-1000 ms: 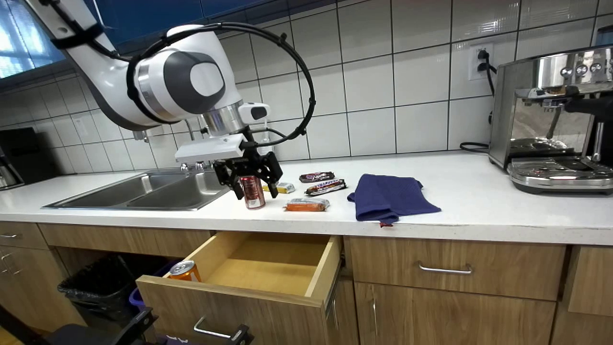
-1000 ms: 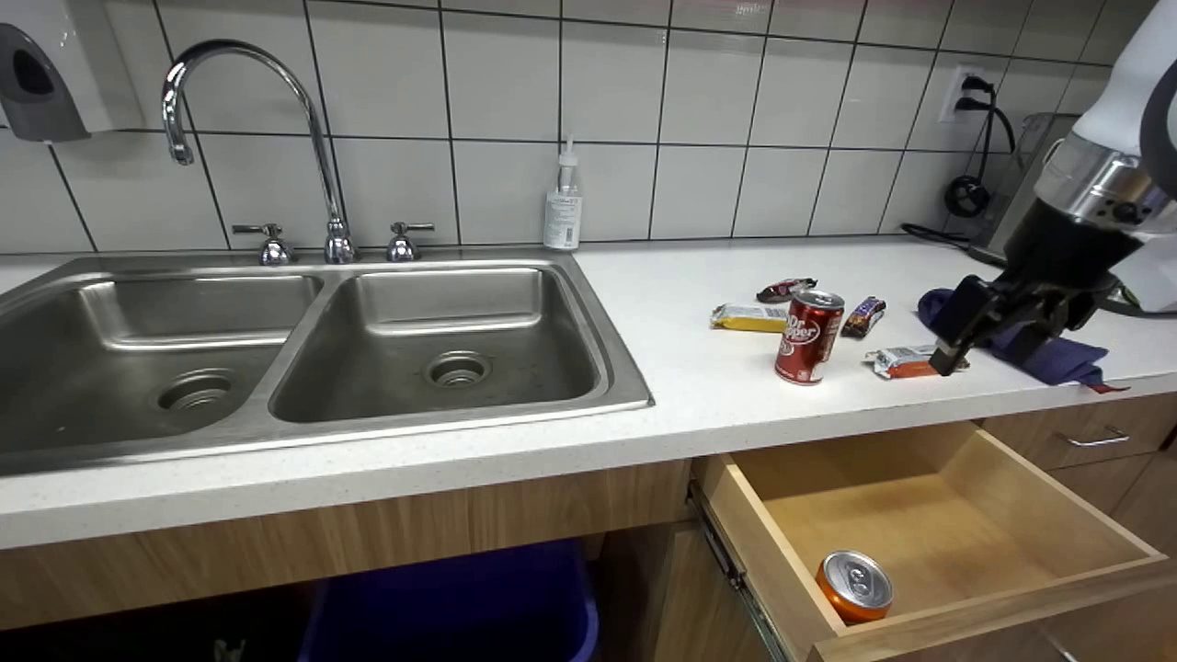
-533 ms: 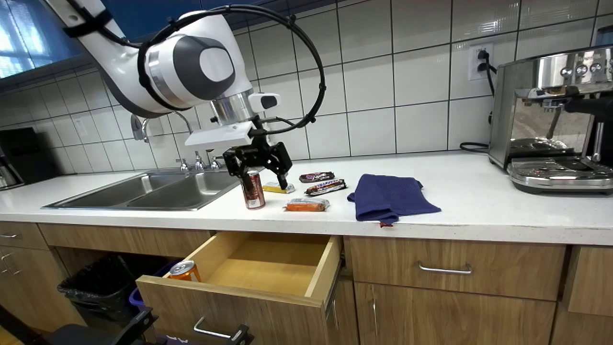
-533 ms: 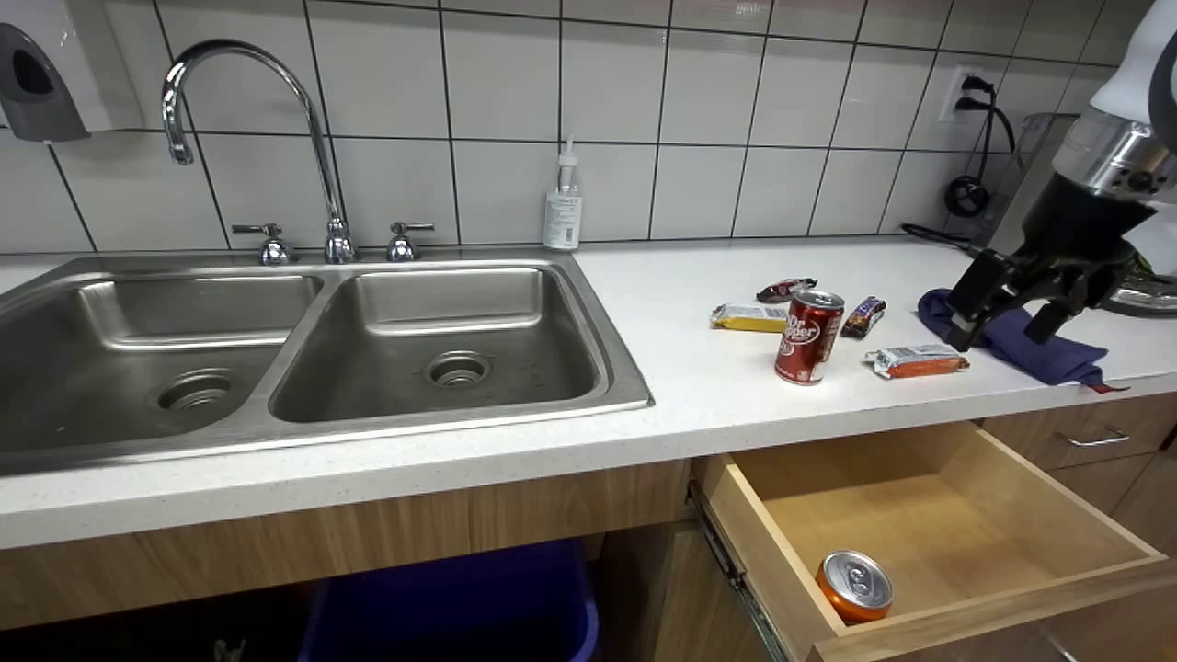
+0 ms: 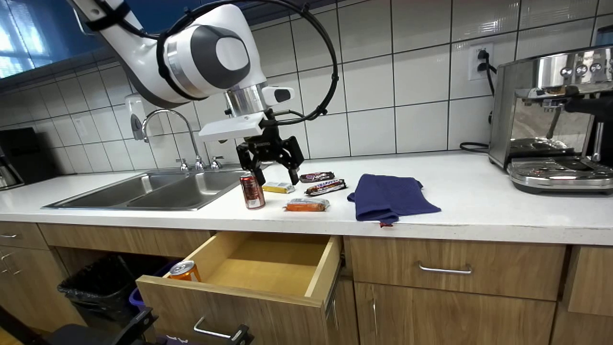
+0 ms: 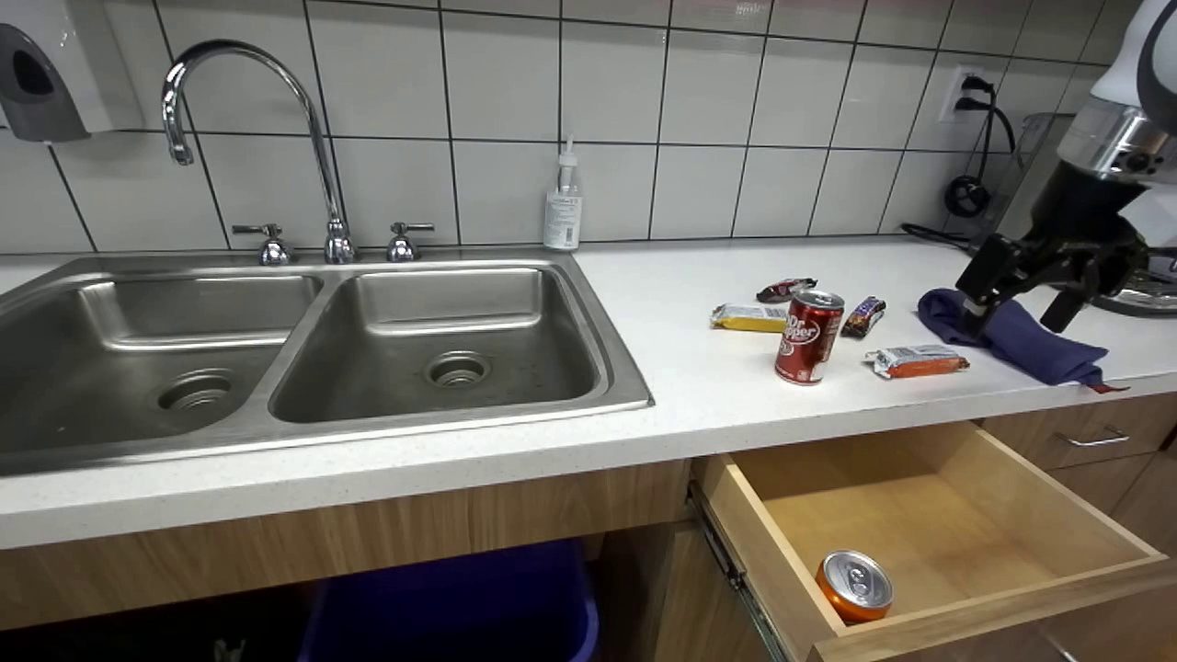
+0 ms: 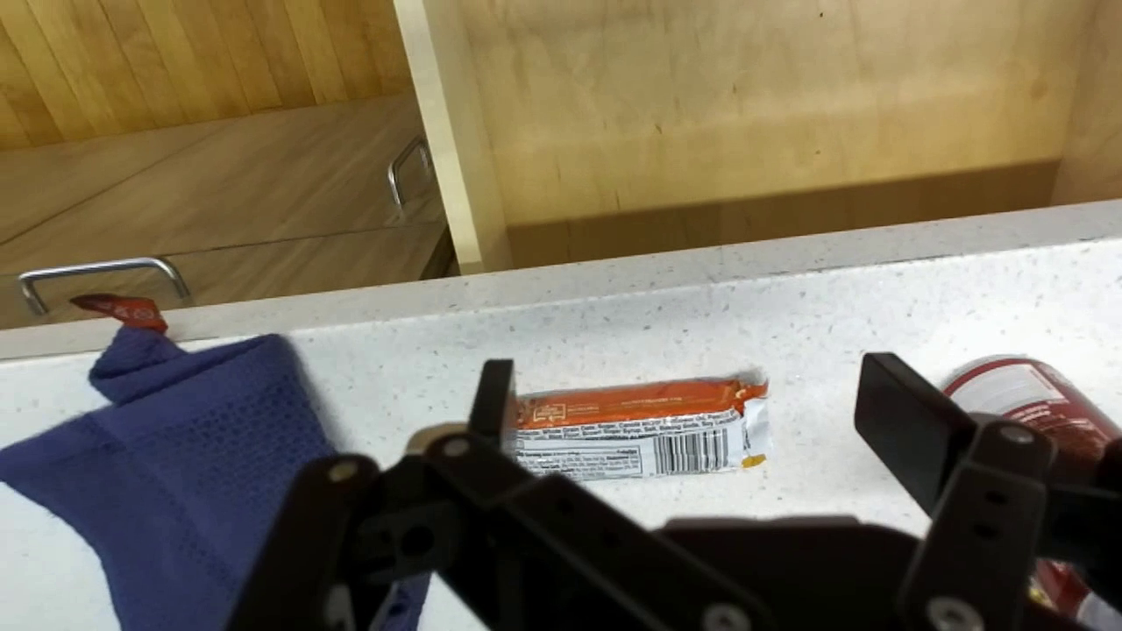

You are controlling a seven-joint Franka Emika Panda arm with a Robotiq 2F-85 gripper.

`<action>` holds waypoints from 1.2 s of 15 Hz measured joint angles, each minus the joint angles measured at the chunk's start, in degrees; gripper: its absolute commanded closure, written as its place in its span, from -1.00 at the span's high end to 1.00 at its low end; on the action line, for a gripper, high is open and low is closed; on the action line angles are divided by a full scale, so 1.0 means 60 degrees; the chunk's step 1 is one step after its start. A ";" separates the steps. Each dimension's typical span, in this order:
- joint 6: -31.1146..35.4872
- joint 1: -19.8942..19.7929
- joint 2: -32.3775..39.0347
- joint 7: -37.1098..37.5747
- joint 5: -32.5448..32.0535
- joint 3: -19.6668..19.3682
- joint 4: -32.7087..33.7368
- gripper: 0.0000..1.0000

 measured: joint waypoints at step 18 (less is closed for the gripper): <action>-0.0473 0.0388 0.2297 0.4427 0.0056 -0.0252 0.1999 1.00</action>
